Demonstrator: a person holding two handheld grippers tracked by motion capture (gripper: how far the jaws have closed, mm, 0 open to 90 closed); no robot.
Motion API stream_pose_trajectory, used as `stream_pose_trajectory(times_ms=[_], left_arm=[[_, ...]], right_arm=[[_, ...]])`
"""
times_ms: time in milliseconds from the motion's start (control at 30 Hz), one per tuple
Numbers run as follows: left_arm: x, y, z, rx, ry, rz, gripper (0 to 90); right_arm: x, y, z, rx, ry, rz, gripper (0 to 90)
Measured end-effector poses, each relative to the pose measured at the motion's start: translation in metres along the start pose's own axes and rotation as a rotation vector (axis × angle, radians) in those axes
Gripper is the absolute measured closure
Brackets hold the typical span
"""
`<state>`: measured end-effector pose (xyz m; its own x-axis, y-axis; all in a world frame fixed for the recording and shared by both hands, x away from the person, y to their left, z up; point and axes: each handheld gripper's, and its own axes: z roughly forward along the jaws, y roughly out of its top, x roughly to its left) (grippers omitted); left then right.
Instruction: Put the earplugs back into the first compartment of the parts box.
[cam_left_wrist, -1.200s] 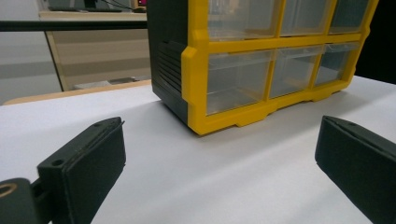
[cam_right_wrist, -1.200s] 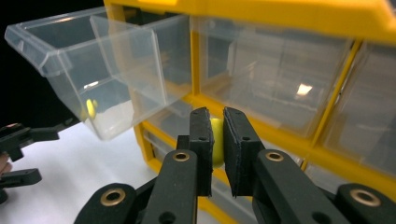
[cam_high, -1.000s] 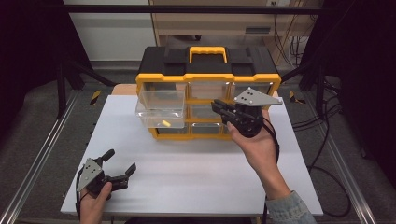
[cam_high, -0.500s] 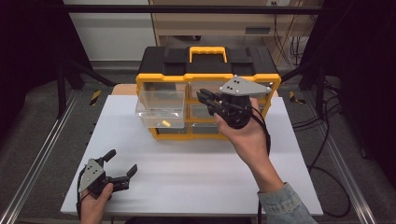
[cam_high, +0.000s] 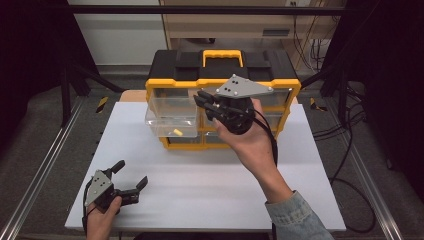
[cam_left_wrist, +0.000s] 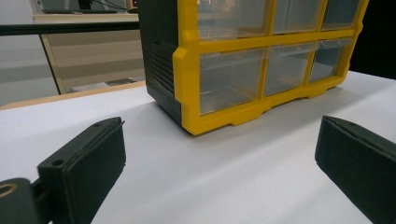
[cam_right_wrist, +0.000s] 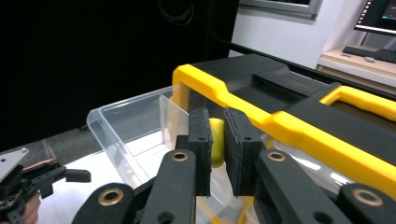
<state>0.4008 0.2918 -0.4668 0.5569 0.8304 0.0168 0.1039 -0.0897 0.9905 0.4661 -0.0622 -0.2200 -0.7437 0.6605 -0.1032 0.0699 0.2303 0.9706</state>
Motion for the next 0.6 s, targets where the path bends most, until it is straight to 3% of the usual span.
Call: stream_pose_trajectory(times_ms=[467, 600], left_arm=[[-0.002, 0.001, 0.001, 0.003, -0.009, 0.007, 1.5], [-0.002, 0.001, 0.002, 0.003, -0.014, 0.008, 1.5]], right_arm=[[0.015, 0.002, 0.026, 0.025, 0.059, -0.017, 80.5], [0.015, 0.003, 0.030, -0.001, 0.058, -0.012, 70.6]])
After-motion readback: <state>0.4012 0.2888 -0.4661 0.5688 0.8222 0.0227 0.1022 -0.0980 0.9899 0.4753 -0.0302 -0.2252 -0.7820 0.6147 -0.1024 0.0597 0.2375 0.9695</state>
